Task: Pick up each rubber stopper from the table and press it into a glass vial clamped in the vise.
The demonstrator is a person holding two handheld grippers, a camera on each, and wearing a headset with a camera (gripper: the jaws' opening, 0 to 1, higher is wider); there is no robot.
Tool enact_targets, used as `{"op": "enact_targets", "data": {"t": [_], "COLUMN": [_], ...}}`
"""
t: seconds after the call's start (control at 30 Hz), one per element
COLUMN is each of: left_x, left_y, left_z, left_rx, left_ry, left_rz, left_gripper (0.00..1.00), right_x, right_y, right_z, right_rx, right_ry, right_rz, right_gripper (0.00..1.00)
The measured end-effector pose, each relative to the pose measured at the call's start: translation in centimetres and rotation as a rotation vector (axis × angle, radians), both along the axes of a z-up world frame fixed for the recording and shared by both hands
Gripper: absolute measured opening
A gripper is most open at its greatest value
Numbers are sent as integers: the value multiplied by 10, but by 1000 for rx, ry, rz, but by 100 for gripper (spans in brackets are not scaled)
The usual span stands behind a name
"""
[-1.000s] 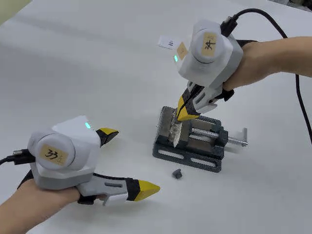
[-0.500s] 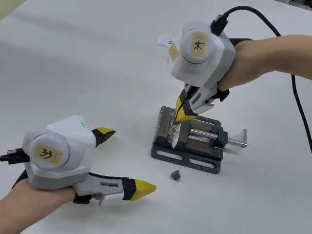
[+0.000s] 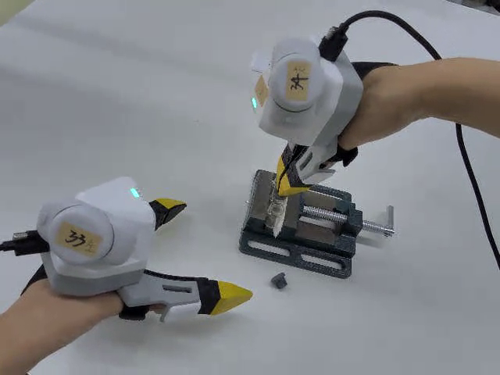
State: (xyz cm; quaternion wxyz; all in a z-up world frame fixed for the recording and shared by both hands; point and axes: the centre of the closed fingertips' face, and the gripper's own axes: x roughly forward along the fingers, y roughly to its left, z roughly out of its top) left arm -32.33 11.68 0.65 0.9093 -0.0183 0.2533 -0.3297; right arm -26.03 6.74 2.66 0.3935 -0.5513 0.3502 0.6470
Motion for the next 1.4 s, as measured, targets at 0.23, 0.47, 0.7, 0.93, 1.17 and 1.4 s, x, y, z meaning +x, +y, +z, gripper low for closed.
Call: {"op": "enact_targets", "data": {"t": [0.23,0.47,0.7,0.93,1.17,1.4], "left_x": [1,3,9,11,12,12], "left_y": [2,3,7,4,0,0], "left_z": [6,16,31,34,38,41], "left_rx": [7,22,40,50,57,56], "left_ry": [-12,-29,-57,-66,-78,-83], "left_rz": [0,-2,7,-2,-8,-4], "left_gripper": [90,90,90,90,90,90], "right_x": [0,4,5,7,8,9], "right_y": [-1,1,0,1,1,2], "right_z": [0,0,2,2,0,0], "right_rx": [11,31,118,157,173,215], "right_ry": [-31,-13,42,27,22,16], "right_rz": [10,-22,-88,-96,-117,-122], "right_gripper": [0,0,0,0,0,0]}}
